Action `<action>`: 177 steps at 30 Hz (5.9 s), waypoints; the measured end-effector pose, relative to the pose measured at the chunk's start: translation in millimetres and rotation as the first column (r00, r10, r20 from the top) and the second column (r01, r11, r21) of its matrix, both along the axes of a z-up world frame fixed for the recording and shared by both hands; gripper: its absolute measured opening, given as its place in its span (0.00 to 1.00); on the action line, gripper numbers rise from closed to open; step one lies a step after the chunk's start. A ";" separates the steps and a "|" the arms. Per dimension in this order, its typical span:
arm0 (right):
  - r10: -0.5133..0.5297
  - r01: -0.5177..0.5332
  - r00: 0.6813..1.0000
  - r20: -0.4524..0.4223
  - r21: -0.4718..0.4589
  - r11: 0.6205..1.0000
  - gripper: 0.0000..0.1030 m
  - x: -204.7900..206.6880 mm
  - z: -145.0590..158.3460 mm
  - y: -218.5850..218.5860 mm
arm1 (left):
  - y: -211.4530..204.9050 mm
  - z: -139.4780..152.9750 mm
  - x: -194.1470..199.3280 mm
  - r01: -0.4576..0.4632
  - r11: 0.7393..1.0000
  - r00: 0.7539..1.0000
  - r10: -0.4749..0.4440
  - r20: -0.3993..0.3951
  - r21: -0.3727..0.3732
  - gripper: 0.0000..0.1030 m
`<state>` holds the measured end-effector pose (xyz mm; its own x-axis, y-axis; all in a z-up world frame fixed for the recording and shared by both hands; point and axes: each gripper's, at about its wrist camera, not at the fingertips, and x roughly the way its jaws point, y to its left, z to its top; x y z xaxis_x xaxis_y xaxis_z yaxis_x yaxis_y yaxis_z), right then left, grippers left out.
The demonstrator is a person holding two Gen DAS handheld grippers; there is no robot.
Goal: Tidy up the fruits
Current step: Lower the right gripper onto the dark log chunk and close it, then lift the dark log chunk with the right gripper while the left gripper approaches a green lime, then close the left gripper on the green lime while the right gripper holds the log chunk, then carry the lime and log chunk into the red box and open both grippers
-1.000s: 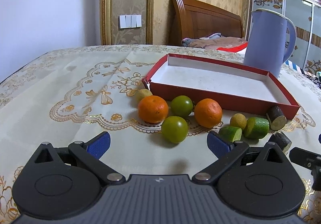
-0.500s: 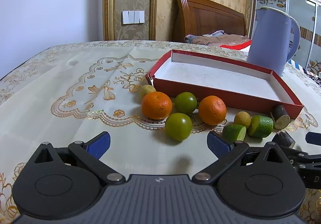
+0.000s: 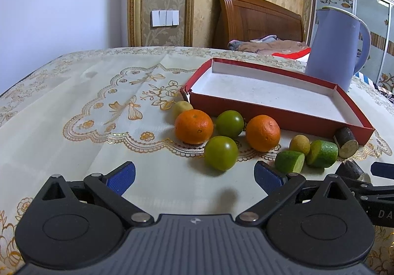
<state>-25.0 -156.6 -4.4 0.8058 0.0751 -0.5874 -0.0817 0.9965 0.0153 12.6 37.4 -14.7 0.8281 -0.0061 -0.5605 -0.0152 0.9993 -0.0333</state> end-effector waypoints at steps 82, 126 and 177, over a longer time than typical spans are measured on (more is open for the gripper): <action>-0.024 0.021 0.999 0.023 0.139 0.990 0.30 9.1 -1.1 -16.4 | -12.0 0.4 31.6 0.057 0.992 0.997 -0.052 -0.051 0.109 1.00; -0.028 0.025 0.999 0.017 0.142 0.989 0.30 10.2 -2.1 -17.4 | -10.4 -0.7 33.5 0.046 0.997 0.996 -0.042 -0.077 0.059 0.32; -0.096 0.101 0.985 0.145 -0.025 0.995 0.30 91.3 40.8 -10.5 | -60.8 41.0 105.8 0.104 0.988 0.993 -0.109 0.040 0.110 0.32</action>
